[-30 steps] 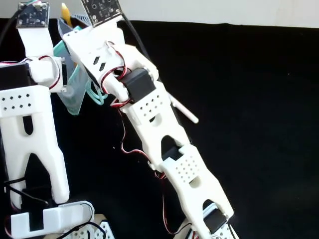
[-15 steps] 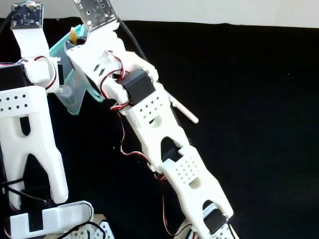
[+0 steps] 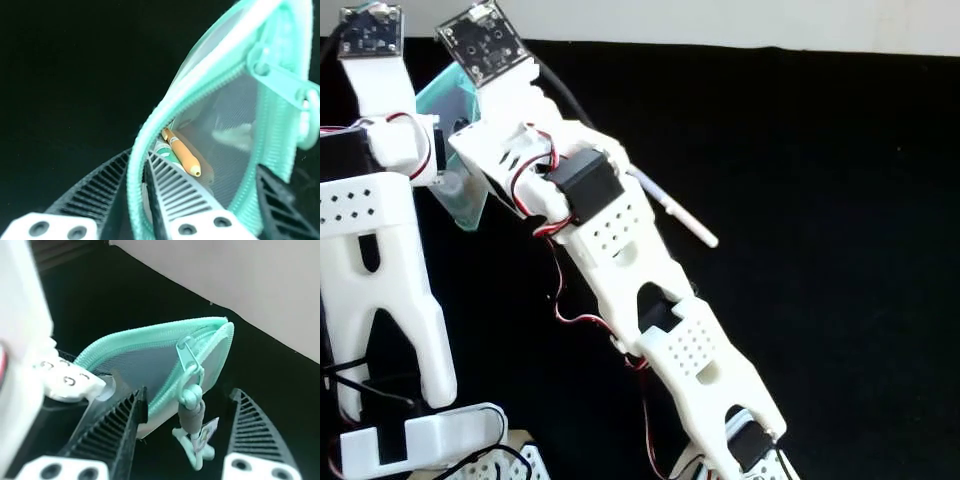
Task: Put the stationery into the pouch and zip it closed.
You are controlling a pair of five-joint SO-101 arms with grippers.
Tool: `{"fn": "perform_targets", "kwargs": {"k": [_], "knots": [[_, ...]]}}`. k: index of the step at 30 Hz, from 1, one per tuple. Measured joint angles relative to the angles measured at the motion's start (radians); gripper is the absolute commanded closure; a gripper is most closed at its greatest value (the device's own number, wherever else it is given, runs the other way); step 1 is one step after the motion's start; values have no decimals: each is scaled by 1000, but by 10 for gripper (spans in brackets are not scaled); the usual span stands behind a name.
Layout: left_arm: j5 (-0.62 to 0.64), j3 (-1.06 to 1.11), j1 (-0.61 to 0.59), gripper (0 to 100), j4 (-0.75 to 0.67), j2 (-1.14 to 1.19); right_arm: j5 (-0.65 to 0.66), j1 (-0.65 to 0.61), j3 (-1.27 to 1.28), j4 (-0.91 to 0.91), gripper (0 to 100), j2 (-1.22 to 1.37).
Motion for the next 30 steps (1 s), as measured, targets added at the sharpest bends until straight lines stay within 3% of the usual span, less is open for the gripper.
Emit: {"fn": "perform_targets", "kwargs": {"k": [21, 30], "knots": [[0, 0, -9, 993, 0, 0, 51, 9, 2, 269, 740, -190], [0, 0, -9, 993, 0, 0, 118, 193, 2, 282, 740, -190]]}}
